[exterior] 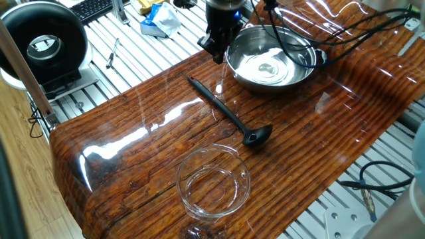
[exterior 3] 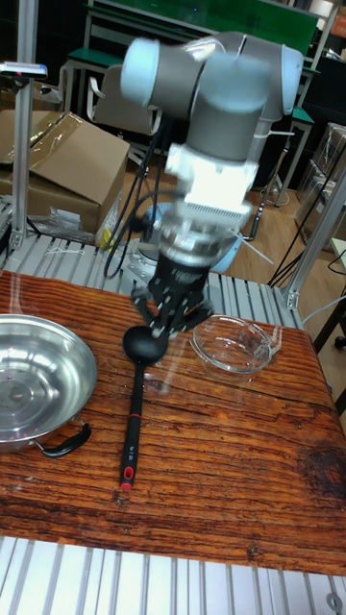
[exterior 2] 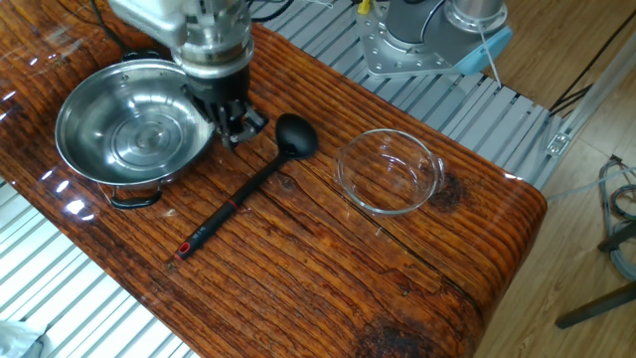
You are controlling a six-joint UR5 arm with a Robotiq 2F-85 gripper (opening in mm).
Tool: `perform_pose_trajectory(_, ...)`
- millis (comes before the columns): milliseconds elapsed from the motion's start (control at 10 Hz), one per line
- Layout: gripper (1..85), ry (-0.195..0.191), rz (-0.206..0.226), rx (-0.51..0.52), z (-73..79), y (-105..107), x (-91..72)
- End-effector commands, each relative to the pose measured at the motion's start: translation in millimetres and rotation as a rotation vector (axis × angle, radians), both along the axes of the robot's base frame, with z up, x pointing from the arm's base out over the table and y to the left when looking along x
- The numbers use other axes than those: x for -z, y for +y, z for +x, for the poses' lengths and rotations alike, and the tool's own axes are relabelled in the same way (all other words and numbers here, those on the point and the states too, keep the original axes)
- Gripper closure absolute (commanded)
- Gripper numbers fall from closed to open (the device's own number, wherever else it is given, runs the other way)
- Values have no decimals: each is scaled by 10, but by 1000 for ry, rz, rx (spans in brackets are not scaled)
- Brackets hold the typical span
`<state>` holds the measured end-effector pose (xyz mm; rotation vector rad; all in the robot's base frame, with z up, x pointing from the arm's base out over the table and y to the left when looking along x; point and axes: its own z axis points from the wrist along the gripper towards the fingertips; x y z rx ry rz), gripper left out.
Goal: Scoop water with a large spoon from one bowl to another
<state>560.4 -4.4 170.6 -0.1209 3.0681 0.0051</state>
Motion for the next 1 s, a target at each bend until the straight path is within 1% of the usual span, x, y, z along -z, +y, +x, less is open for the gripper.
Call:
perform_pose_trajectory(0,847,-40,12,-2,176,-125,556)
perform_pose_trajectory(100,847,-40,32,3,175,-81,600)
perform_pose_trajectory(200,847,-42,33,2,181,-80,641)
perform_pose_trajectory(300,847,-65,34,-9,241,-82,732)
perform_pose_trajectory(400,847,-79,49,-11,270,-46,775)
perform_pose_trajectory(600,847,-65,32,-10,252,-73,757)
perform_pose_trajectory(700,847,-60,31,-9,240,-77,758)
perform_pose_trajectory(800,847,-43,19,-8,197,-108,765)
perform_pose_trajectory(900,847,-5,24,-5,97,-96,774)
